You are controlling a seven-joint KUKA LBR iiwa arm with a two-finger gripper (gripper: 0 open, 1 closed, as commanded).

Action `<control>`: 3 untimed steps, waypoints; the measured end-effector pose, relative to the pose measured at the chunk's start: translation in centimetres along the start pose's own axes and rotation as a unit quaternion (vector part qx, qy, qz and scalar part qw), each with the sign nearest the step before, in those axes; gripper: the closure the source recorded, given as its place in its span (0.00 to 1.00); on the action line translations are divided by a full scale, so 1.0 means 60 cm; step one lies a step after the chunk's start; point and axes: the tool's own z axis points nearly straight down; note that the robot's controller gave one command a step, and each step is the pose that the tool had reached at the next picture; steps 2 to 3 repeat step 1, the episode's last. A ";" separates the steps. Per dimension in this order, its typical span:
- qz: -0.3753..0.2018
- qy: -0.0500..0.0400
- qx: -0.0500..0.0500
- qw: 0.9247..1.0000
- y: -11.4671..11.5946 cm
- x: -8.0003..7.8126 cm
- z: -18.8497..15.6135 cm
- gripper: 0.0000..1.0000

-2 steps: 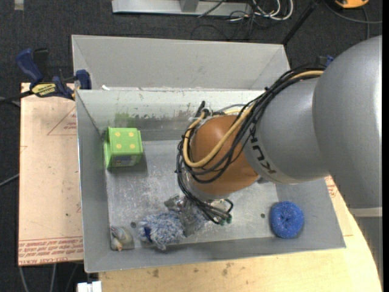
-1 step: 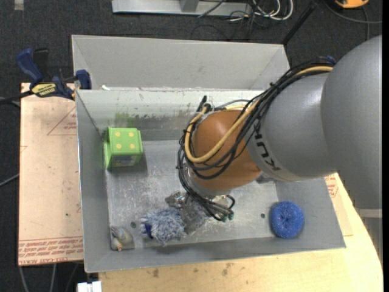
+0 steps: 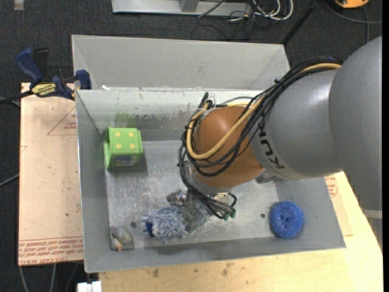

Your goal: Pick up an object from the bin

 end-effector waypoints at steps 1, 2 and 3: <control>0.000 0.002 0.000 1.000 0.000 0.000 -0.017 1.00; 0.000 0.002 0.000 1.000 0.000 0.000 -0.017 1.00; 0.000 0.002 0.000 1.000 0.000 0.000 -0.017 1.00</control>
Offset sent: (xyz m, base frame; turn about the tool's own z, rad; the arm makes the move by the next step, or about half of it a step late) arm -0.0002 -0.0001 0.0414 0.0000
